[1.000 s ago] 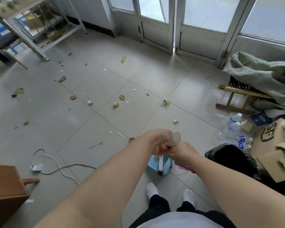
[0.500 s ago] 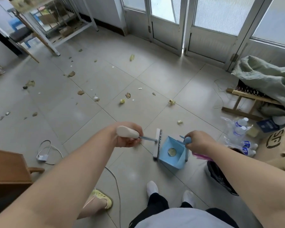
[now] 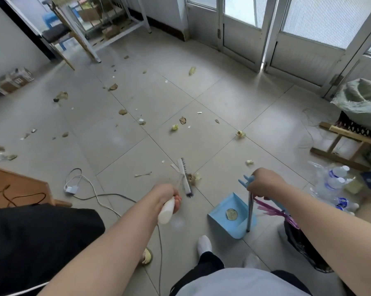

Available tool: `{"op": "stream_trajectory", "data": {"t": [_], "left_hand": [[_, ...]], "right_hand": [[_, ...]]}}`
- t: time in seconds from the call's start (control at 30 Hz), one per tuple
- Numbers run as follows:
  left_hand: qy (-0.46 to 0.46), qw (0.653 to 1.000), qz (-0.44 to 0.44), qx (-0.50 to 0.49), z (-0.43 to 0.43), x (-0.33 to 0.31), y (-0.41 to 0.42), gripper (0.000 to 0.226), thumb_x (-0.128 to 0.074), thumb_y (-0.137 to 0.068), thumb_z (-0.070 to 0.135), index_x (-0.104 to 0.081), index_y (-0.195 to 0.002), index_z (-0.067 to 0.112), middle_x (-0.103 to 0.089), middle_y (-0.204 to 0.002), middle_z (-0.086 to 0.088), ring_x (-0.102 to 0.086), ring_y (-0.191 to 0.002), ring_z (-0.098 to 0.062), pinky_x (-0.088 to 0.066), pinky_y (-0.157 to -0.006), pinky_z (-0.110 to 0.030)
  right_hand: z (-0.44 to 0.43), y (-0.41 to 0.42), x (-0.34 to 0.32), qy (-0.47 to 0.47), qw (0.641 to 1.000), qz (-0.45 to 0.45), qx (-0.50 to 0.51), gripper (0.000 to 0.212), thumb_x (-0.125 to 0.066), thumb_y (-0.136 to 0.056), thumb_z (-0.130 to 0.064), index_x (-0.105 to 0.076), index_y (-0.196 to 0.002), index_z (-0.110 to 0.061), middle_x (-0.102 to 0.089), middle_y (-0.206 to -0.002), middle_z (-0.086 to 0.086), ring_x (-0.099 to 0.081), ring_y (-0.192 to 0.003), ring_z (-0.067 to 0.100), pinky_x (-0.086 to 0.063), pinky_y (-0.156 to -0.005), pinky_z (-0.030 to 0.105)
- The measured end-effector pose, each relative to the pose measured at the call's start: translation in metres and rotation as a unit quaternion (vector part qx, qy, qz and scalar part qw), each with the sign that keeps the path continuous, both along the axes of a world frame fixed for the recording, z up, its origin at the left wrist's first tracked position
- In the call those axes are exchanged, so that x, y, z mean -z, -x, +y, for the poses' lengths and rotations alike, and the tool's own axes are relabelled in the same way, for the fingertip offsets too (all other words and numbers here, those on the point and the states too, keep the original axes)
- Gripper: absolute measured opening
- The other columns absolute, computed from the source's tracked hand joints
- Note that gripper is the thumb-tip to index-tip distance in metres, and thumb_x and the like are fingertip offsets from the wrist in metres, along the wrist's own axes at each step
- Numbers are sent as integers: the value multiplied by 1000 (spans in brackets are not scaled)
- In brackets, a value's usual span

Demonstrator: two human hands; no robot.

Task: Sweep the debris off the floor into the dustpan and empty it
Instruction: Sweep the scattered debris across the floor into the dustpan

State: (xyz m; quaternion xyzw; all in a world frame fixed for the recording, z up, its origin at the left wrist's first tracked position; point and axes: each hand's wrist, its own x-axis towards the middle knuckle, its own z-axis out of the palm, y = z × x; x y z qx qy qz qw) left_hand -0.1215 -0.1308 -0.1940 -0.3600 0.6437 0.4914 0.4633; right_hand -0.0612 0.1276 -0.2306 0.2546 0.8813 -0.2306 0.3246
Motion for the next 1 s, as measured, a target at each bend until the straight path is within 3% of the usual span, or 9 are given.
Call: {"op": "stream_trajectory", "data": {"t": [0.1,0.17,0.27,0.4,0.57,0.67,0.83,0.93,1.0], "left_hand": [[3,999,16,-38,-4,9,7,31,-38,-98,0,-43,-68,2,-41,-34,-3,-36,-20,-7,-34,-27,-9],[10,998,21,-65,-9,18,14,28,-36,-96,-2,-43,-70,3,-43,-38,-3,-36,-20,-8,-36,-29,-9],[28,993,43,-104,-11,28,24,23,-33,-92,-6,-45,-73,3,-41,-54,-3,-35,-19,-10,-37,-34,-9],[22,991,63,-120,-9,36,37,37,-30,-74,-20,-50,-49,-3,-47,-47,-6,-37,-16,-13,-33,-32,-10],[-51,975,42,-212,14,34,63,33,-32,-95,-9,-39,-65,4,-41,-57,-7,-40,-42,-14,-35,-43,-17],[-97,960,44,-260,31,28,81,36,-27,-96,-8,-40,-66,5,-43,-47,-9,-41,-34,-11,-34,-37,-13],[-135,942,52,-303,47,36,108,34,-22,-96,-11,-43,-71,-2,-40,-68,-11,-43,-46,-11,-33,-27,-9],[-122,946,53,-295,44,58,120,28,-26,-90,-12,-49,-96,1,-41,-72,-8,-43,-29,-8,-35,-28,-8],[-122,957,31,-262,41,70,122,21,-32,-91,-8,-48,-103,0,-43,-71,-6,-43,-27,-7,-36,-29,-8]], "right_hand": [[-4,9,1,-6,1000,-8,-18,12,-51,-88,-7,-61,-83,-10,-67,-80,5,-70,-75,25,-55,-63,30],[-5,14,4,-1,1000,1,-21,15,-55,-86,-11,-65,-94,-4,-68,-86,8,-68,-78,26,-53,-64,31],[-10,21,9,-9,999,20,-23,21,-55,-86,-18,-67,-96,-4,-69,-84,8,-68,-77,24,-47,-59,30],[-11,32,21,-31,998,54,-23,19,-65,-76,-32,-69,-89,-18,-71,-84,1,-64,-78,21,-51,-63,30],[-5,37,24,-67,996,60,-17,20,-63,-80,-32,-69,-99,-32,-69,-87,-7,-60,-79,17,-46,-60,26],[-3,38,24,-69,996,63,5,23,-64,-83,-31,-70,-106,-28,-68,-91,-5,-59,-81,18,-48,-65,27],[9,36,28,-52,995,62,58,24,-67,-84,-34,-69,-106,-24,-69,-86,-4,-64,-80,18,-52,-70,29],[23,32,30,-31,994,58,87,19,-69,-83,-36,-71,-96,-22,-71,-80,-2,-69,-77,19,-58,-72,35],[35,28,31,-18,993,60,104,16,-70,-82,-34,-70,-92,-22,-71,-77,-1,-70,-76,20,-60,-73,40]]}}
